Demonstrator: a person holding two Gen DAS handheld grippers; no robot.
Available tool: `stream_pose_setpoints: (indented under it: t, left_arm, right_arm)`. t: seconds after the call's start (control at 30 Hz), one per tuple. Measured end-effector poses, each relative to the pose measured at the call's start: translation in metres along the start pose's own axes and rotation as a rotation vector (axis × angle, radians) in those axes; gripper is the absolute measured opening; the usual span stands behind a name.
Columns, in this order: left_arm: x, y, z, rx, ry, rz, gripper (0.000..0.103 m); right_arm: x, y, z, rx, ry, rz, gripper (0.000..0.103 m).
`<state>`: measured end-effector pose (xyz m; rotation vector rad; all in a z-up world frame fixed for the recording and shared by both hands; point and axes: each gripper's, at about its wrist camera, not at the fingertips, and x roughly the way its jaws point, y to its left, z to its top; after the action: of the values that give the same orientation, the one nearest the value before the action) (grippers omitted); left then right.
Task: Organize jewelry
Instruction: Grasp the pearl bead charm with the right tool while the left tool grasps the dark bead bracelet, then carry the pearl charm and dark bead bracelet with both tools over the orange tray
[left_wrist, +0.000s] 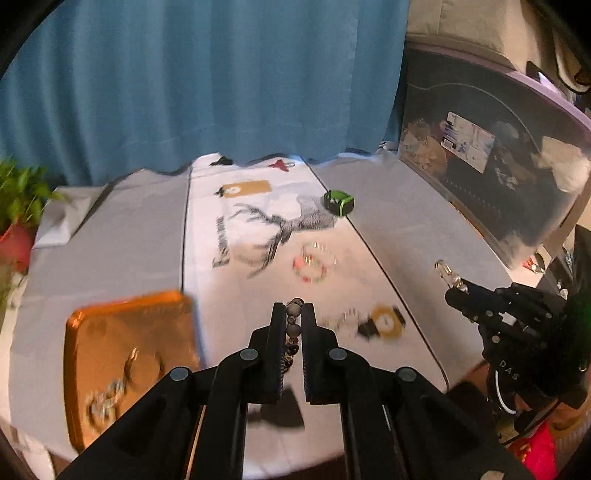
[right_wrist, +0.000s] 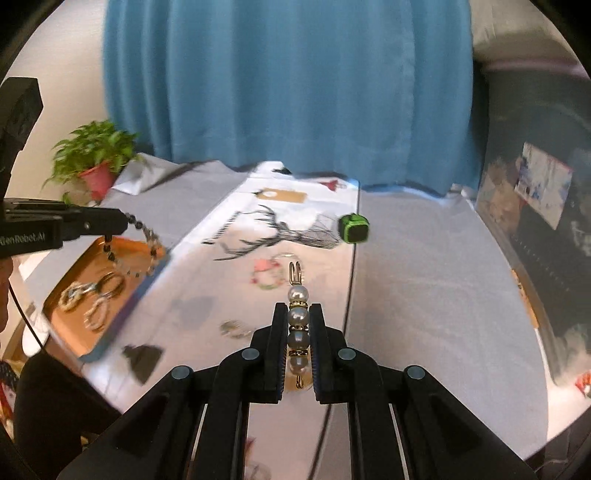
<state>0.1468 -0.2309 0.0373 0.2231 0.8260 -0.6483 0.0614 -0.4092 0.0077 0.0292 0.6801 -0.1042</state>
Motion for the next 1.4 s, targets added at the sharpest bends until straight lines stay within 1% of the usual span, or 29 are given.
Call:
stream_pose_setpoints:
  t: [0.2, 0.4, 0.5, 0.77, 0.9, 1.03, 1.4]
  left_arm:
    - [-0.05, 0.005, -0.058, -0.043, -0.009, 0.049, 0.006]
    - [-0.094, 0.01, -0.118, -0.099, -0.013, 0.068, 0.006]
    - [-0.111, 0.013, -0.143, -0.126, -0.006, 0.063, 0.006]
    - [-0.139, 0.015, -0.197, -0.152, -0.004, 0.109, 0.006]
    - [-0.142, 0.015, -0.216, -0.17, 0.01, 0.114, 0.006]
    - [-0.14, 0.013, -0.227, -0.171, 0.025, 0.121, 0.006]
    - [-0.138, 0.012, -0.232, -0.173, 0.027, 0.117, 0.006]
  right_arm:
    - [-0.052, 0.048, -0.027, -0.025, -0.014, 0.06, 0.012]
    - [-0.097, 0.098, -0.06, -0.061, -0.013, 0.129, 0.011]
    - [-0.112, 0.119, -0.077, -0.078, 0.001, 0.171, 0.012]
    - [-0.137, 0.16, -0.117, -0.121, 0.059, 0.249, 0.011]
    - [-0.141, 0.177, -0.131, -0.141, 0.089, 0.273, 0.011]
    - [-0.141, 0.187, -0.14, -0.142, 0.113, 0.293, 0.011]
    - [-0.139, 0.195, -0.146, -0.14, 0.139, 0.295, 0.011]
